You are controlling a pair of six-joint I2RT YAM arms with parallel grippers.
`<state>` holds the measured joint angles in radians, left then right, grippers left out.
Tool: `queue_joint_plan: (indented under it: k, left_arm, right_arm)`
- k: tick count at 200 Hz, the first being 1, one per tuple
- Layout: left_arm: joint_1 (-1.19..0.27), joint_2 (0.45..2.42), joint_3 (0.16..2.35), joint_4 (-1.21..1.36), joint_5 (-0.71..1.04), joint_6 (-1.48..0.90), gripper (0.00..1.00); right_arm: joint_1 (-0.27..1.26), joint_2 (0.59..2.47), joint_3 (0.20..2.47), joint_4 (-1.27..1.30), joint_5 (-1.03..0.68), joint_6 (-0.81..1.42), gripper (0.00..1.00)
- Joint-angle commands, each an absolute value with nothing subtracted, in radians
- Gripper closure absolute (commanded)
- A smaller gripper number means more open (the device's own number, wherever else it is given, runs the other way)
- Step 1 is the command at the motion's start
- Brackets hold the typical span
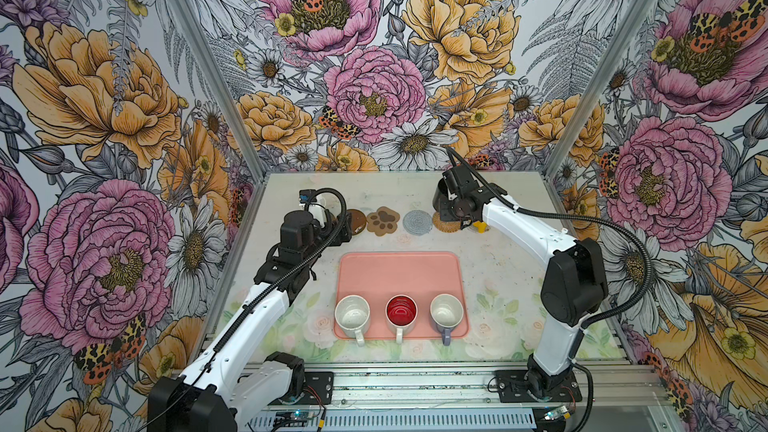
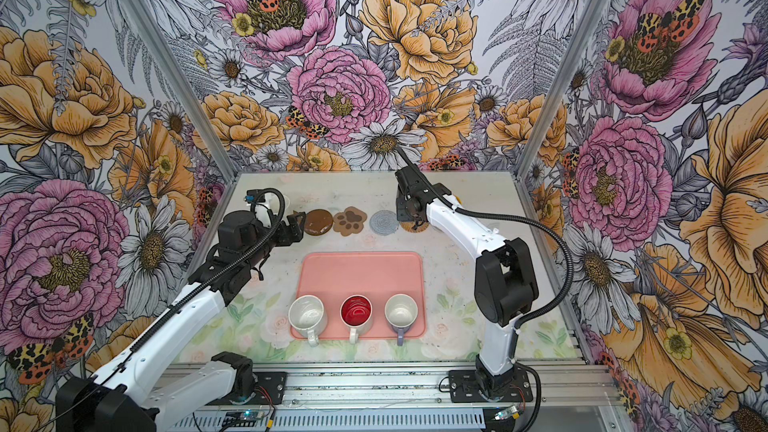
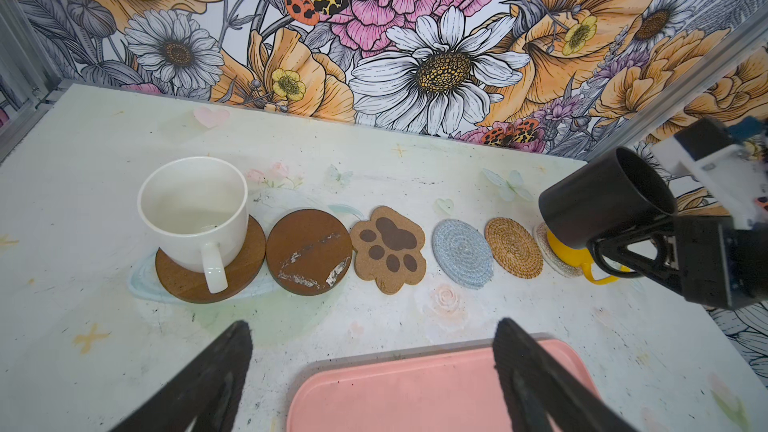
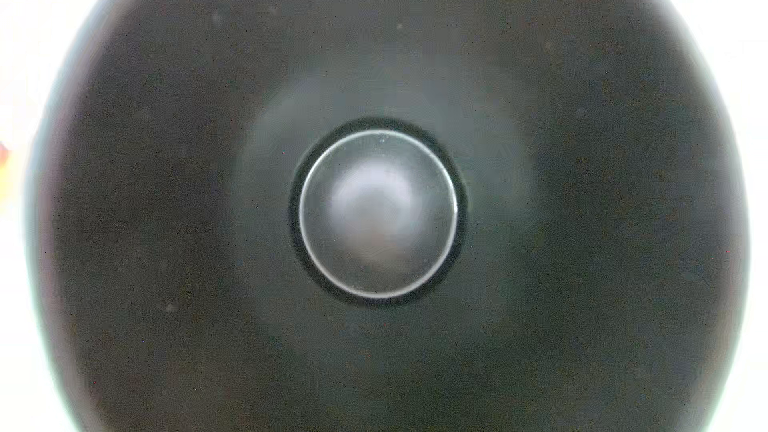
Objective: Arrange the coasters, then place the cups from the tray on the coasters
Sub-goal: 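Carry the black mug with the right gripper over the woven rattan coaster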
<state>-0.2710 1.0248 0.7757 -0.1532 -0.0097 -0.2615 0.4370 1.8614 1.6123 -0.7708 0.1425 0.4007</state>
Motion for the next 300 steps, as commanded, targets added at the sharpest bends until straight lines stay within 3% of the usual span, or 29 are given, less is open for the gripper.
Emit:
queue_joint_plan:
  k: [1, 123, 300]
  left_arm:
    - [-0.262, 1.020, 0.776, -0.156, -0.014, -0.256, 0.08]
    - [-0.258, 1.008, 0.770, -0.161, -0.017, -0.262, 0.08]
    - [-0.256, 0.999, 0.766, -0.166, -0.022, -0.260, 0.08]
  right_arm:
    - [0.421, 1.887, 1.689, -0.744, 0.133, 0.374, 1.00]
    - [0.377, 2.033, 1.778, -0.788, 0.106, 0.361, 1.00]
    - [0.355, 2.102, 1.763, -0.791, 0.136, 0.370, 1.00]
